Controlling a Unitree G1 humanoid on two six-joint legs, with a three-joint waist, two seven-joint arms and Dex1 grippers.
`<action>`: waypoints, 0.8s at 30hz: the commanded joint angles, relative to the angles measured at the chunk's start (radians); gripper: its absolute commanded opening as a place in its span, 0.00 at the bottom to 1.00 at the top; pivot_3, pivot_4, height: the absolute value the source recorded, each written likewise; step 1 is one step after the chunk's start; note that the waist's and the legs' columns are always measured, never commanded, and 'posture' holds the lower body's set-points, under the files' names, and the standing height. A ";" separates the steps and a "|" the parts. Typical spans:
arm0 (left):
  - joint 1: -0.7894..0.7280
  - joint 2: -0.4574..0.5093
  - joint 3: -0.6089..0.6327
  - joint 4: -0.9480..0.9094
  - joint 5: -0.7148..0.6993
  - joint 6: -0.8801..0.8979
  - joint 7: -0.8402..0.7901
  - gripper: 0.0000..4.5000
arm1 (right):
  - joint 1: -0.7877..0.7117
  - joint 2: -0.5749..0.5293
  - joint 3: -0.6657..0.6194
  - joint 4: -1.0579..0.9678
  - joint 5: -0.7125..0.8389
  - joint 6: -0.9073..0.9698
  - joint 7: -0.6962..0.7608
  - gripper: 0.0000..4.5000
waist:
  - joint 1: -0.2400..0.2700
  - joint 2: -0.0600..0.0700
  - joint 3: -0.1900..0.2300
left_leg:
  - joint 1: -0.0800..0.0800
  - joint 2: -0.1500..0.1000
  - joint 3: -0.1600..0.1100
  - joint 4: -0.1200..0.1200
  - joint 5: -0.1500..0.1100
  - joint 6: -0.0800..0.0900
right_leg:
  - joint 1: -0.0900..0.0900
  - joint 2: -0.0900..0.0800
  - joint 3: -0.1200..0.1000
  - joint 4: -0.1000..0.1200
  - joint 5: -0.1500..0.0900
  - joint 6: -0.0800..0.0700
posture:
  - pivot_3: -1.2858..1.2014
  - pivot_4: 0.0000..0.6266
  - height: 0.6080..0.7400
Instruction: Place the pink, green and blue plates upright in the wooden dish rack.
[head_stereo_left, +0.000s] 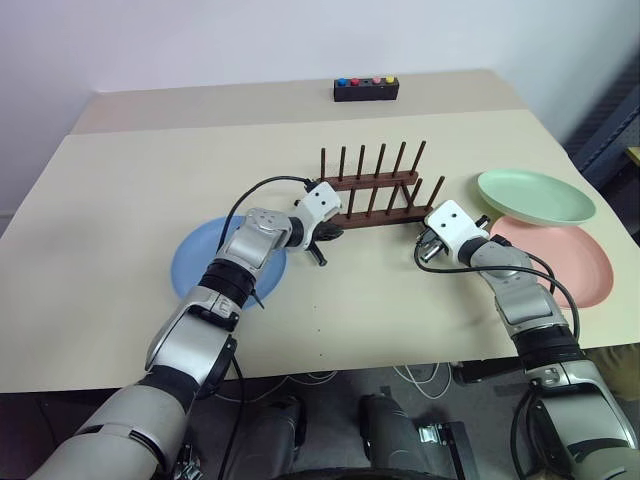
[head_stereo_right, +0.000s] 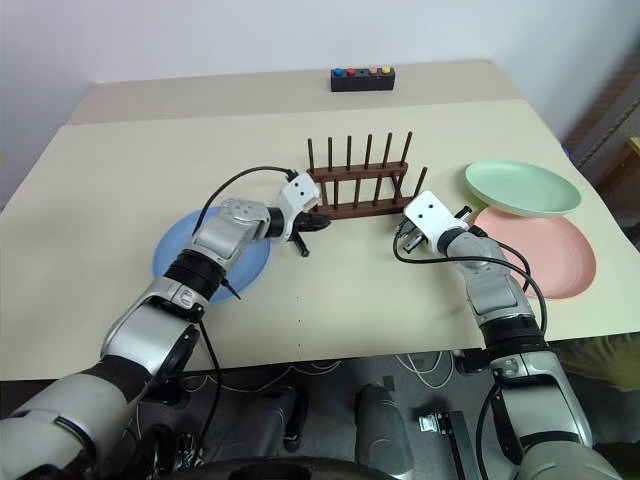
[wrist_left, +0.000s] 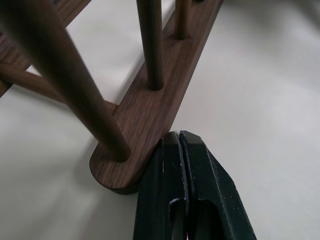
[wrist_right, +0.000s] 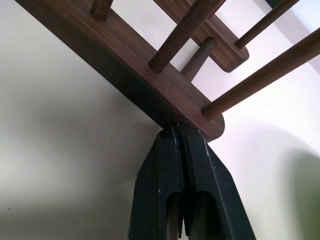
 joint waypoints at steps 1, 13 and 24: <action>-0.029 0.004 0.023 0.012 0.013 -0.017 0.006 0.00 | -0.013 0.013 -0.002 -0.025 0.001 -0.009 0.001 0.01 | 0.000 0.000 0.000 | 0.000 0.000 0.000 0.000 0.000 0.000 | 0.000 0.000 0.000 0.000 0.000 0.000 | 0.52 0.24 1.00; 0.061 0.057 0.093 -0.327 -0.199 0.252 -0.226 0.06 | 0.087 -0.042 -0.115 -0.298 0.259 0.115 0.267 0.06 | -0.001 0.000 0.000 | -0.001 0.000 0.000 0.000 0.000 0.000 | -0.001 0.000 0.000 0.000 0.000 0.000 | 0.52 0.24 1.00; 0.126 0.249 0.168 -0.639 -0.429 0.483 -0.387 1.00 | 0.227 -0.194 -0.330 -0.608 0.485 0.486 0.300 0.99 | 0.005 0.000 0.000 | -0.001 0.001 -0.001 0.000 0.000 0.000 | -0.001 0.000 0.000 0.000 0.000 0.000 | 0.52 0.24 1.00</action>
